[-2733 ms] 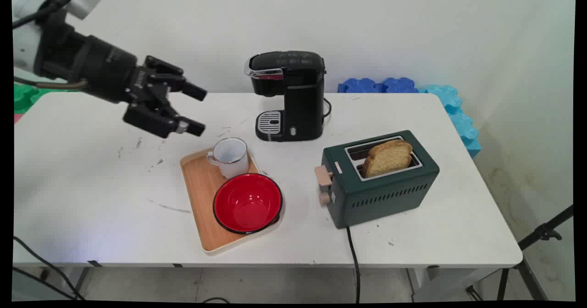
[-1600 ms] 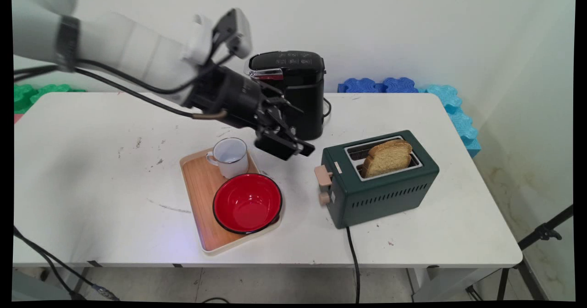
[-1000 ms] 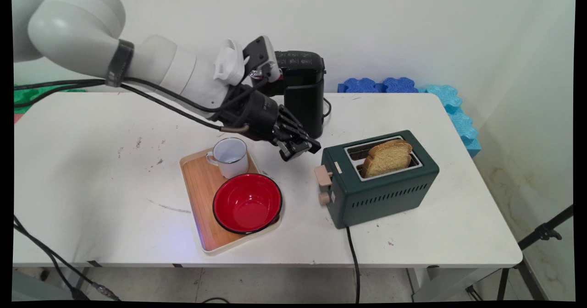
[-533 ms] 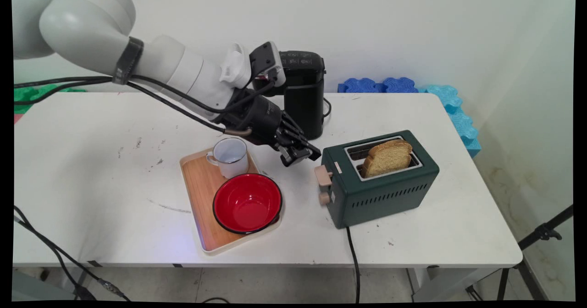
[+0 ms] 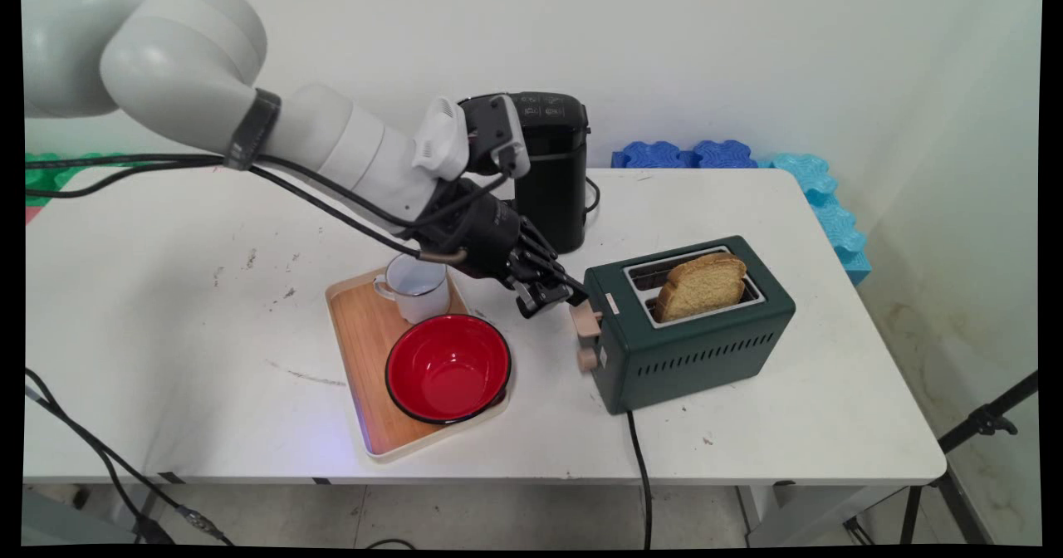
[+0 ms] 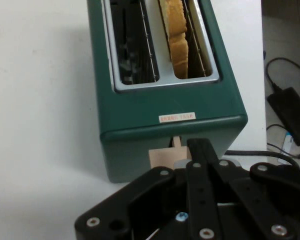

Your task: Press the toaster switch

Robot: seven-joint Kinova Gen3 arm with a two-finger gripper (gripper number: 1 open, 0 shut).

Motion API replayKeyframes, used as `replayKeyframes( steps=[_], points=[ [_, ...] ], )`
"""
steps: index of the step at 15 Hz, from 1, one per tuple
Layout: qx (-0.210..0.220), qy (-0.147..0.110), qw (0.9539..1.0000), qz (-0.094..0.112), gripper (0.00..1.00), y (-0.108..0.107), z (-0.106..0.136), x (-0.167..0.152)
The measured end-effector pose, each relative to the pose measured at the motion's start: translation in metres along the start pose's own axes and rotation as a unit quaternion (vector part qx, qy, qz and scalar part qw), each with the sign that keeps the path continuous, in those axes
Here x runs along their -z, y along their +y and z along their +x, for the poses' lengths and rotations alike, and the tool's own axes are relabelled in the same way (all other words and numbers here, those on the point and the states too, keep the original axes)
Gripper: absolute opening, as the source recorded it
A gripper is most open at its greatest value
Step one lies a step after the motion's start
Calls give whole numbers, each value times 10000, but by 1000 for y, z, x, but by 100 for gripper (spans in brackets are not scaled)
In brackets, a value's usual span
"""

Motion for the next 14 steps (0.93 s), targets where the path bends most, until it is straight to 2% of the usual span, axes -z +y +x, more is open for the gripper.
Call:
replayKeyframes(
  steps=[14],
  points=[
    [-236, -9, 9997, 7, 0, -1, -15, -34]
  ],
)
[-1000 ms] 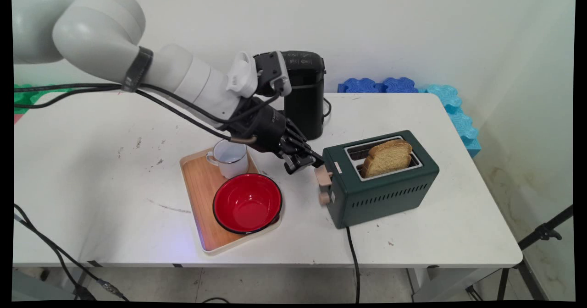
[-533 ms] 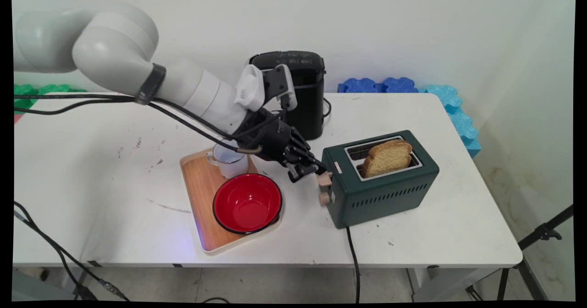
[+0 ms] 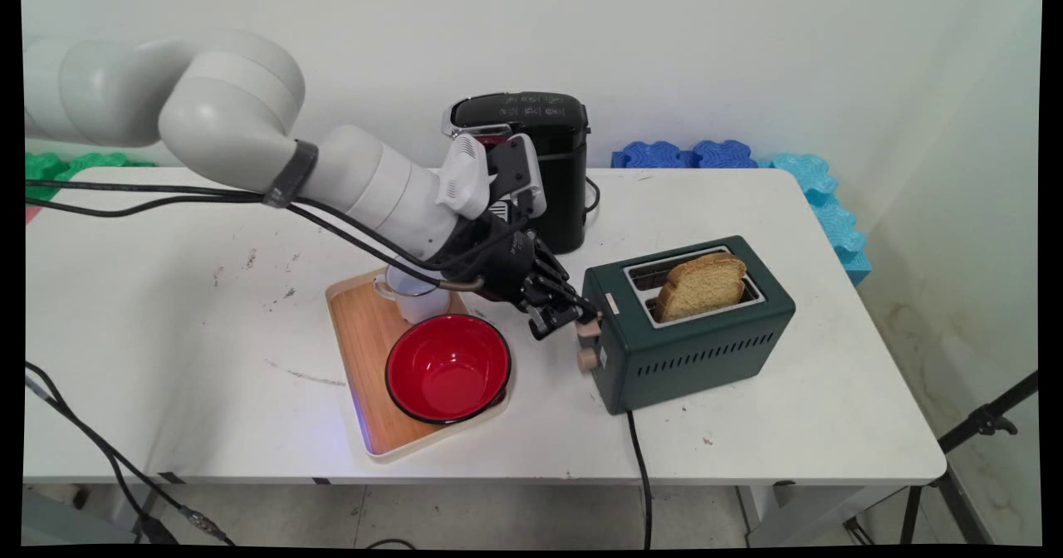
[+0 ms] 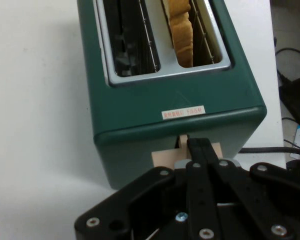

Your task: Press the toaster switch

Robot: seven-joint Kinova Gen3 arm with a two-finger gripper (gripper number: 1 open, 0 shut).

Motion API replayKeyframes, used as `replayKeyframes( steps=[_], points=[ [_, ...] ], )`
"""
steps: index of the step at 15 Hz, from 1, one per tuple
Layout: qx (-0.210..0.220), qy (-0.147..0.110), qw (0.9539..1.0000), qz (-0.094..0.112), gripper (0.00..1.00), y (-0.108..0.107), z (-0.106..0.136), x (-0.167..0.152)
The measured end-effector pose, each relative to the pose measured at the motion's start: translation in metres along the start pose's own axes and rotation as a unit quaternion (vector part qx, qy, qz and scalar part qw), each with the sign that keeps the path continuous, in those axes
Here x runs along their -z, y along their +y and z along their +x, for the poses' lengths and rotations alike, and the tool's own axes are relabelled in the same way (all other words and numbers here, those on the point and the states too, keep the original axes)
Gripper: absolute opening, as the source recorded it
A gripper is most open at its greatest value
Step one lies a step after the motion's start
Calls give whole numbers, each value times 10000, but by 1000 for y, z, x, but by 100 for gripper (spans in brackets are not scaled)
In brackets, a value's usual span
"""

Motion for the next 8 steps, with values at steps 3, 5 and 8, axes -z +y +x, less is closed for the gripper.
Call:
replayKeyframes(
  steps=[3, 5, 8],
  points=[
    [-23, 9, 10000, 27, 0, -1, -3, -5],
    [-14, 8, 10000, 41, 0, -1, -5, -8],
    [8, 16, 10000, 67, 0, -3, -9, -12]
  ],
)
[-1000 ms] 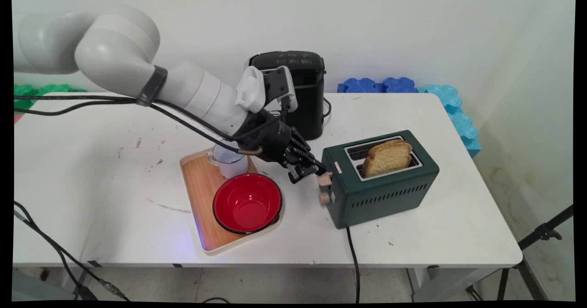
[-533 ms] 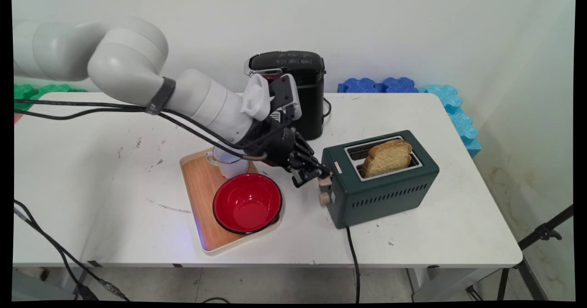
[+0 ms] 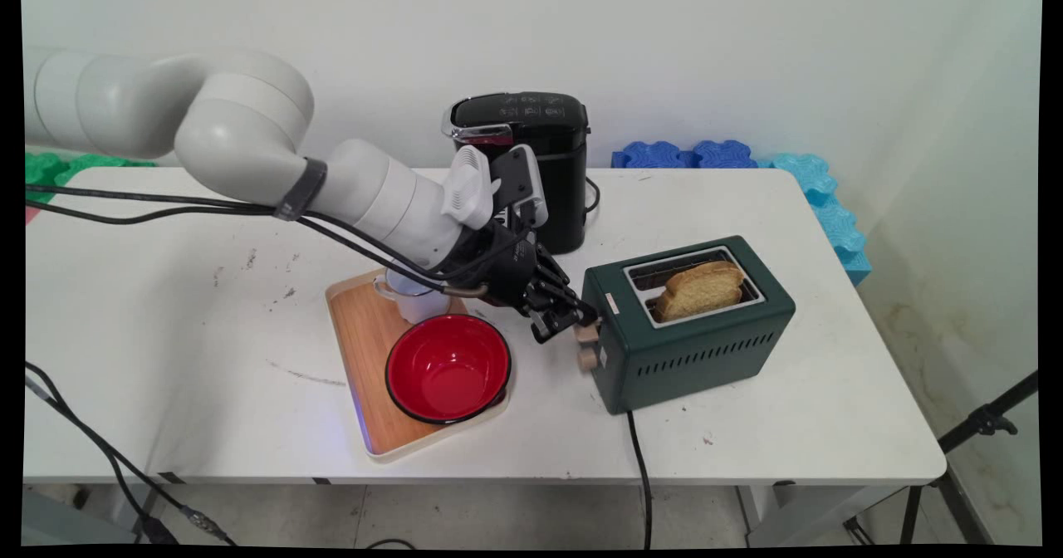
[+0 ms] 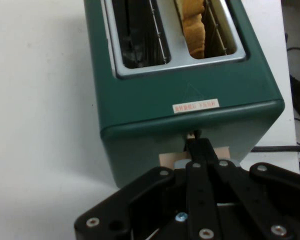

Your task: Press the toaster switch

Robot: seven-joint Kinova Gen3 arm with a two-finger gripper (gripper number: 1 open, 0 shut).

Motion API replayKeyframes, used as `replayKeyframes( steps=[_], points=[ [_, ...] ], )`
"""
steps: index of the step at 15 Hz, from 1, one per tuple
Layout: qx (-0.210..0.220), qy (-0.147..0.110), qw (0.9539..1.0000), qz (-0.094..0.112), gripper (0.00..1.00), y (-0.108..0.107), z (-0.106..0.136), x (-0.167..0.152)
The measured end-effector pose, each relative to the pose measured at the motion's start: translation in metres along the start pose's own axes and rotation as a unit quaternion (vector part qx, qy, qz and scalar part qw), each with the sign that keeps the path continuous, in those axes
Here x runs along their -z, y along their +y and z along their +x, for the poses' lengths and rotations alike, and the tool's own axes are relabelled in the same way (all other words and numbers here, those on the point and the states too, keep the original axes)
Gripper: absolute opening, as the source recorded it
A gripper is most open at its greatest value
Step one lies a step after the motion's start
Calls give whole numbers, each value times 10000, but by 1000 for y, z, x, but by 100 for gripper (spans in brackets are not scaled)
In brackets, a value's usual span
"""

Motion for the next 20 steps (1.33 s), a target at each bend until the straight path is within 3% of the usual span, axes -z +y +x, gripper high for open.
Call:
replayKeyframes(
  steps=[20],
  points=[
    [626, 76, 9980, -23, 0, -8, -22, -20]
  ],
)
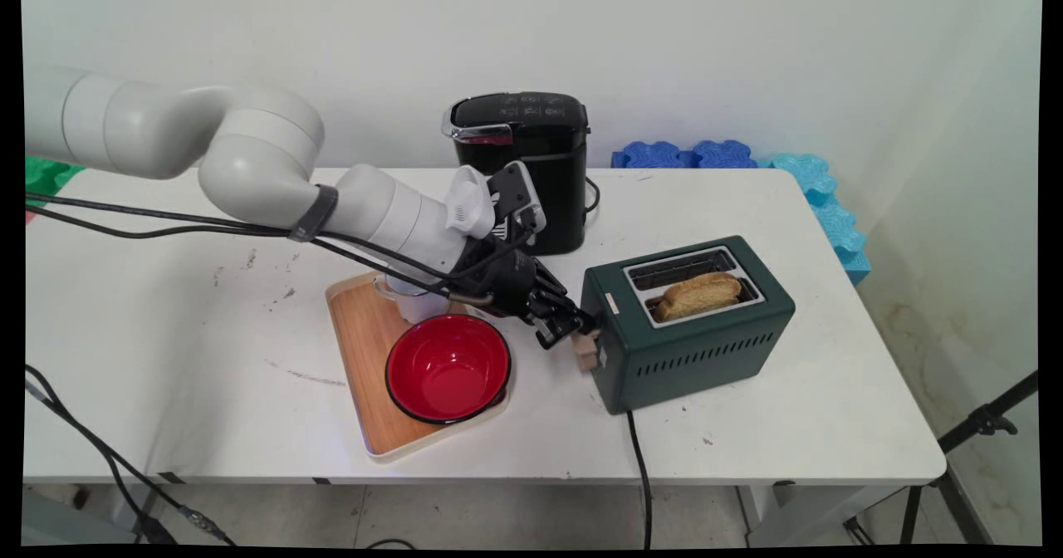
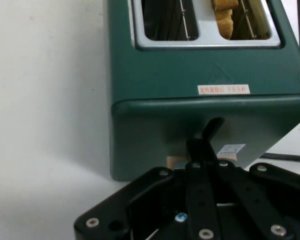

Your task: Press the toaster switch

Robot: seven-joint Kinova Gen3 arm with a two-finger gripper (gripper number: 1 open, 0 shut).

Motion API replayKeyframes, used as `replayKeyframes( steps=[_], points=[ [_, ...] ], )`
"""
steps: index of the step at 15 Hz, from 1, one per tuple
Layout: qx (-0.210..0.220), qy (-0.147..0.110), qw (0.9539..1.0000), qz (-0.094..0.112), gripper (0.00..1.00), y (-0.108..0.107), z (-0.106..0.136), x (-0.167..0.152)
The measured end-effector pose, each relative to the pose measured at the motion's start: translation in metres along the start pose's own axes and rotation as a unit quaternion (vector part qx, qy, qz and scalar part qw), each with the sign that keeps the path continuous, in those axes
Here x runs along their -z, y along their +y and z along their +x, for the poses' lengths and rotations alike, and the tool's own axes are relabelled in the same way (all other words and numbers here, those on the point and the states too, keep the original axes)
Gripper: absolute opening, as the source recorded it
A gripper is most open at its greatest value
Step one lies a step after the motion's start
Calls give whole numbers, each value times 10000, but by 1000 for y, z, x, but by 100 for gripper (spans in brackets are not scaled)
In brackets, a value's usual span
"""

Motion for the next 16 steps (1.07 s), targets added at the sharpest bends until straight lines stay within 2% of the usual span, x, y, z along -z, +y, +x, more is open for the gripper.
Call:
replayKeyframes(
  steps=[16],
  points=[
    [128, -21, 9999, -8, 0, -1, -13, -1]
  ],
)
